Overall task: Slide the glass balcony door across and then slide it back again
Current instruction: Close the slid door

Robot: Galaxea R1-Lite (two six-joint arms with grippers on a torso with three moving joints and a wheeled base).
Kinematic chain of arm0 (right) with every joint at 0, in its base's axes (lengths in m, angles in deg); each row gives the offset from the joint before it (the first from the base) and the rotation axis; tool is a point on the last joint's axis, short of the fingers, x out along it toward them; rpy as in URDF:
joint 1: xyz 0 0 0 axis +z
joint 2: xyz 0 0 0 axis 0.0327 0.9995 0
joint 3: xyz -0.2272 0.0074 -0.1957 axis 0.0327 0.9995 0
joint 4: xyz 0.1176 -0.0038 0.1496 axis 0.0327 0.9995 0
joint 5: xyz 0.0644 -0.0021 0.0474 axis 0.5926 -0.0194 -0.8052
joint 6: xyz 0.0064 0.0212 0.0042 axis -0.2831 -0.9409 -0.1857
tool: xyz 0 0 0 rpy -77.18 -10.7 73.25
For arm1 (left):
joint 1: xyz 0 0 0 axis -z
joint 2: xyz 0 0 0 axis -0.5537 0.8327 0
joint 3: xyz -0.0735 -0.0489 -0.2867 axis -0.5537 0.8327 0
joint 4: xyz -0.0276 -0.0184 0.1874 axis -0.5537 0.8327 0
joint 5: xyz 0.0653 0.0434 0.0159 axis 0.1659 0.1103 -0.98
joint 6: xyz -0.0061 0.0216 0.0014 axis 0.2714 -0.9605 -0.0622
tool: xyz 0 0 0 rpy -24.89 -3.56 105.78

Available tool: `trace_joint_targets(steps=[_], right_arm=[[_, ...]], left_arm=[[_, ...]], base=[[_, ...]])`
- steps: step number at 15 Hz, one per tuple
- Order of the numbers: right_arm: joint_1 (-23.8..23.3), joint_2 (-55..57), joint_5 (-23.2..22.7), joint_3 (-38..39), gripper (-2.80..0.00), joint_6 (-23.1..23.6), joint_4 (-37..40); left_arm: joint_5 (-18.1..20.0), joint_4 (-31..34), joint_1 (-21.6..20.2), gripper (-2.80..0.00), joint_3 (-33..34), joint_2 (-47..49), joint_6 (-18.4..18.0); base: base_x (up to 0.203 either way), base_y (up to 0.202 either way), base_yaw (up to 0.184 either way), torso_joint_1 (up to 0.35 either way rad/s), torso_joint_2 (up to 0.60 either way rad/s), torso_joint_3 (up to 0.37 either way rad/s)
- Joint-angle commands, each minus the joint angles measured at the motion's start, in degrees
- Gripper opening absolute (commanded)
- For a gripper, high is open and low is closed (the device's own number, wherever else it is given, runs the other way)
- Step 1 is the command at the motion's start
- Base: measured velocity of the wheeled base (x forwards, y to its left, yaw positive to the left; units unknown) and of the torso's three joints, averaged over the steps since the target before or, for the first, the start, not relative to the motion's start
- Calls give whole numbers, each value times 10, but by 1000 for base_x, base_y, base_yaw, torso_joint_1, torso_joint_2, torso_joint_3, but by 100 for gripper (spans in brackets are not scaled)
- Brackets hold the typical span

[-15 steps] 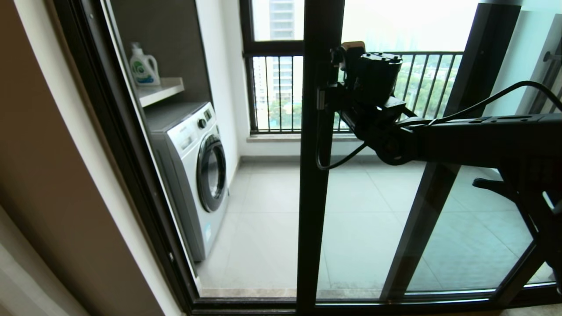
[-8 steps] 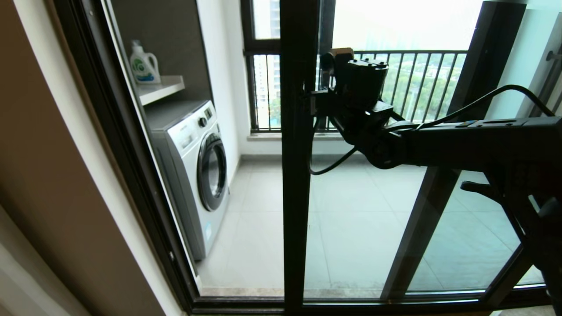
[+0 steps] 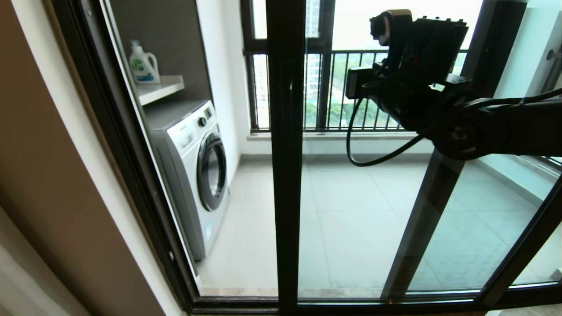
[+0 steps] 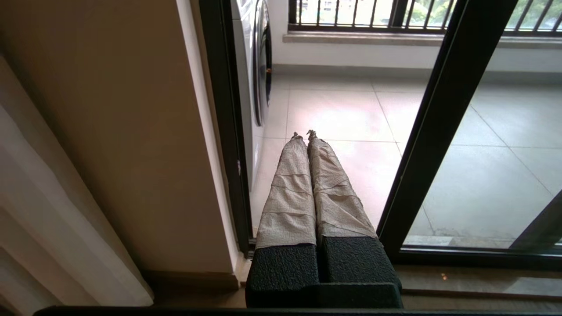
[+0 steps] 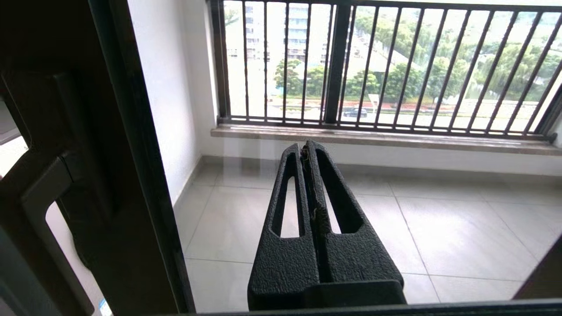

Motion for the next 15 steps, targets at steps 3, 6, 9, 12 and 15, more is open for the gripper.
trace_joint_targets(steps=[3, 6, 9, 12, 15], right_arm=[[-9, -269, 4, 211, -280, 3, 3], [-50, -454, 5, 338, -280, 22, 49], [-96, -616, 8, 398, -280, 30, 160], [-164, -743, 14, 446, -280, 37, 255], [-224, -886, 9, 551, -280, 63, 280]], left_arm=[[0, 0, 0, -280, 0, 0, 0], [0, 0, 0, -280, 0, 0, 0], [0, 0, 0, -280, 0, 0, 0], [0, 0, 0, -280, 0, 0, 0], [0, 0, 0, -280, 0, 0, 0]], base=[[0, 0, 0, 0, 0, 0], [0, 0, 0, 0, 0, 0], [0, 0, 0, 0, 0, 0], [0, 0, 0, 0, 0, 0], [0, 0, 0, 0, 0, 0]])
